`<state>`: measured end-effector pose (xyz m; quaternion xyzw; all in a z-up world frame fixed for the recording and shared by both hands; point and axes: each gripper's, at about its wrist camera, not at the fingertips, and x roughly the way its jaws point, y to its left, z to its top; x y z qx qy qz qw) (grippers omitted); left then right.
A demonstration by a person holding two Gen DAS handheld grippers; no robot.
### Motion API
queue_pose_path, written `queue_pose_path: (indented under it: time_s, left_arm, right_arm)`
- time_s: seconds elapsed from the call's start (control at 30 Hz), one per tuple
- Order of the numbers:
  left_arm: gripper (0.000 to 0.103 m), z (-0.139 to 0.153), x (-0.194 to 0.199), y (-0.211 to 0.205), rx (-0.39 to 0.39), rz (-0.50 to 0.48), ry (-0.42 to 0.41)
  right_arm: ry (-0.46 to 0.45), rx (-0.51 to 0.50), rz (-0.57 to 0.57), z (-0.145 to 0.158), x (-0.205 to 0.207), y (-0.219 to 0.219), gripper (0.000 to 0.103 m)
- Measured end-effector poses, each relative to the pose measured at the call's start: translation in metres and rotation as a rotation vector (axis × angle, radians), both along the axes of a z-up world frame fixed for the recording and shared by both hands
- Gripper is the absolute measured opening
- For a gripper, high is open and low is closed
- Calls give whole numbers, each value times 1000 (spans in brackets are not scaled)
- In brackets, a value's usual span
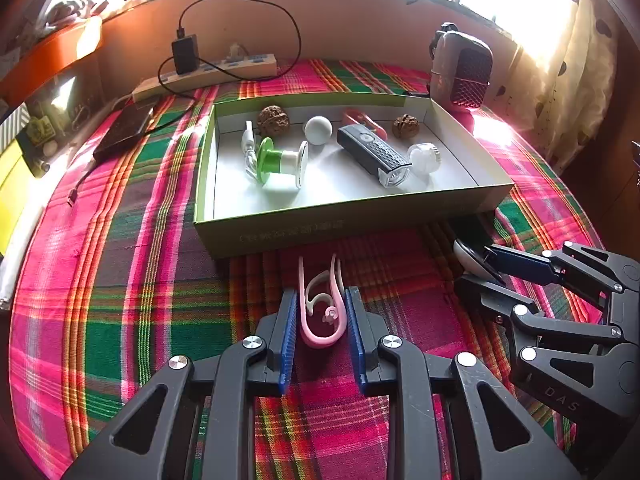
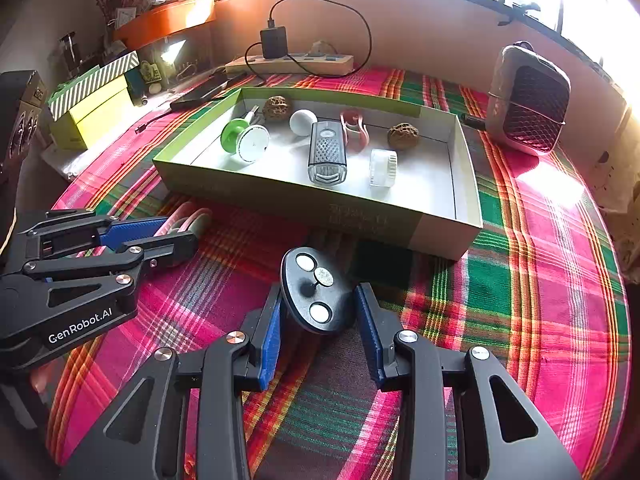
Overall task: Organize objects
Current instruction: 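Carry the pink clip and black fob over the box with both tools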
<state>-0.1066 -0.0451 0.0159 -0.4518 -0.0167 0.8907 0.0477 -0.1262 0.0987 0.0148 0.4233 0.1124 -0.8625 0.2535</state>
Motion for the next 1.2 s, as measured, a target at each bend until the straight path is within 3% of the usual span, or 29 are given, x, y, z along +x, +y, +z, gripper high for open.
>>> queue_pose_path:
  time_s: [0.83,1.2]
  left_arm:
    - [21,16,9,4,-29,5,61]
    - [21,26,11,3,12,-4,83]
  right_arm:
    - [16,-16,-4,8,7,0,37]
    - [41,-46,-27,20,8,6,37]
